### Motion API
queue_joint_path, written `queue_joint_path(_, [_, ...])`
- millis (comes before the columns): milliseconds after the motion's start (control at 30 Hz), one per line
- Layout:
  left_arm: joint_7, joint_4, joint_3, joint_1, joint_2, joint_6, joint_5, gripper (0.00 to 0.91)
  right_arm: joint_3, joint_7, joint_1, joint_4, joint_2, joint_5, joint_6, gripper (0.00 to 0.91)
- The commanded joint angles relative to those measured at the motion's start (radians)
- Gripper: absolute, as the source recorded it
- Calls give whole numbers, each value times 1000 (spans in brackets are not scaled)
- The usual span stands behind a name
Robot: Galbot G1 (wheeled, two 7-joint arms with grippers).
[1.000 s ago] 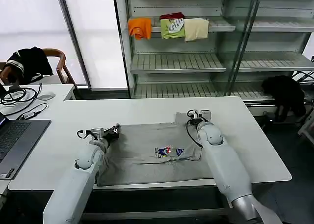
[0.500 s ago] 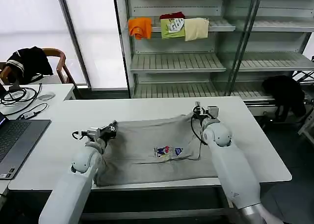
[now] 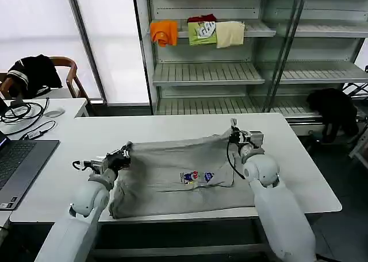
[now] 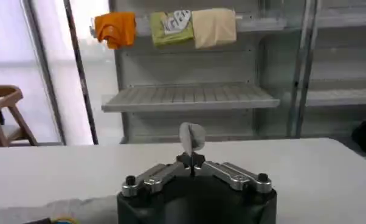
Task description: Fold and organize the clothes.
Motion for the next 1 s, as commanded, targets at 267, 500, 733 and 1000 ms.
queue_joint_path(267, [18, -193, -44, 226, 14, -6, 20, 20, 37, 38, -314, 309, -46, 1, 3, 0])
queue_joint_path(500, [27, -219, -42, 269, -3, -9, 32, 10, 86, 50, -426, 362, -52, -3, 14, 0])
queue_joint_path(733, [35, -226, -42, 296, -11, -12, 45, 10, 116, 63, -511, 401, -48, -36, 29, 0])
queue_joint_path(1000, [43, -215, -39, 309, -13, -16, 51, 20, 142, 74, -568, 409, -38, -68, 53, 0])
